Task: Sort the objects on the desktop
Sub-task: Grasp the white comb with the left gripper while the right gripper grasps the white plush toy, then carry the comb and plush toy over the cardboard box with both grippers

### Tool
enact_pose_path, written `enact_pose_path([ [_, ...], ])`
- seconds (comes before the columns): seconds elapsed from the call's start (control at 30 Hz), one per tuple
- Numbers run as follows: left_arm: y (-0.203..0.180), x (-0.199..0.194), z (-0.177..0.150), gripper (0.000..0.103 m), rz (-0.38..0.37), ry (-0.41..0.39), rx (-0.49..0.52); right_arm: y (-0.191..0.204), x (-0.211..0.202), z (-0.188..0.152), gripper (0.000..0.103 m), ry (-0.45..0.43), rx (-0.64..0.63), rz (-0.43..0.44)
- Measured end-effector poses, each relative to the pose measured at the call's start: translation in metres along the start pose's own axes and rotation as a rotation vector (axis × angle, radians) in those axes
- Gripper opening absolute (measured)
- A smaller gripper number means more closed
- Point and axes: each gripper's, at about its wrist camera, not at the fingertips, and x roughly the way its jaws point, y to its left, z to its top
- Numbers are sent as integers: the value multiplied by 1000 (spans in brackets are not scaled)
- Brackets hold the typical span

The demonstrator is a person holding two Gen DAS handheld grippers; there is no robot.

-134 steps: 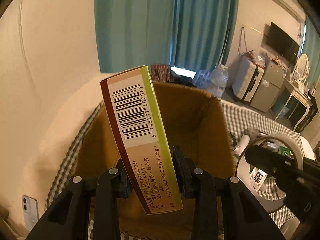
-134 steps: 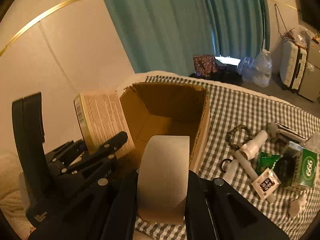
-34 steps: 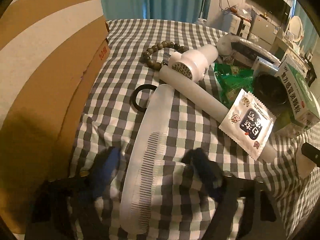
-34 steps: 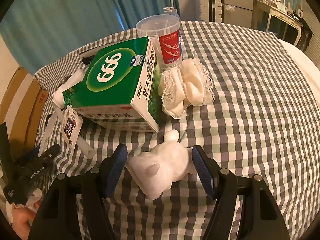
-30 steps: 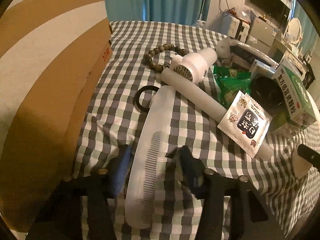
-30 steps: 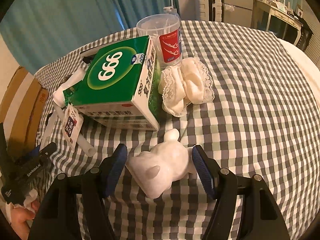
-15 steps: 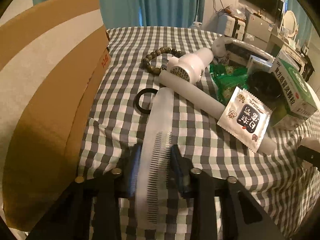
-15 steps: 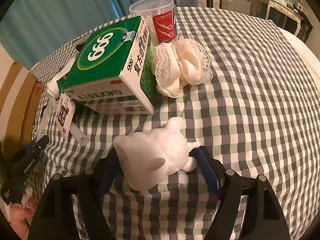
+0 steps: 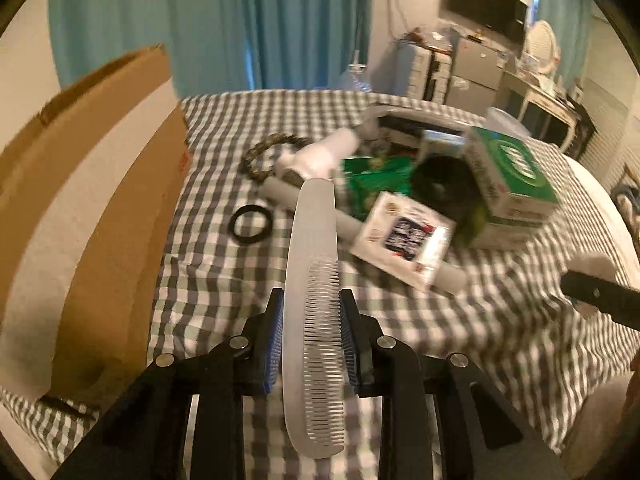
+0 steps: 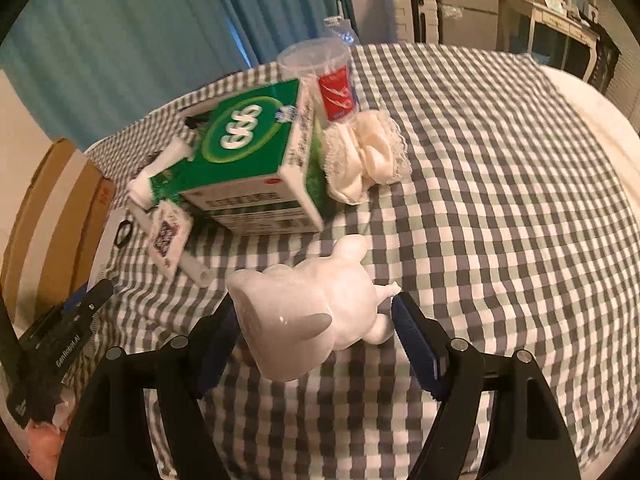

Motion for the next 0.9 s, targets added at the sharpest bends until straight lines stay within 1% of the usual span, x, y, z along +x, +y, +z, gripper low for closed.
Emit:
enact_pose_path([
  [0.13, -13, -20, -2, 27, -39, -15, 22, 20, -18, -4, 75, -25, -47, 7],
  [0.23, -21, -35, -1, 27, -35, -32, 56, 39, -35, -8, 75, -50, -49, 58],
  [0.33, -23, -51, 5, 27, -48, -62, 57, 56, -51, -13, 75, -81, -65, 71],
  [0.4, -21, -60, 9, 27, -62, -75, 46, 57, -67, -17, 75, -99, -78, 73],
  [0.47, -19, -70, 13, 27, -62, -92, 36, 71, -69, -18, 75, -105, -86, 86],
  [0.5, -18, -73, 15, 27, -63, -98, 30, 71, -76, -19, 75, -111, -87, 92],
  [0.6, -14, -93, 19, 27, -71, -145, 17, 91, -79, -21, 75, -127, -103, 92],
  [0.77, -6, -122, 31, 27, -73, -199, 13, 113, -99, -22, 75, -147, -127, 108],
  [0.9, 5, -139, 37, 27, -73, -216, 0, 133, -116, -21, 75, -181, -162, 118],
])
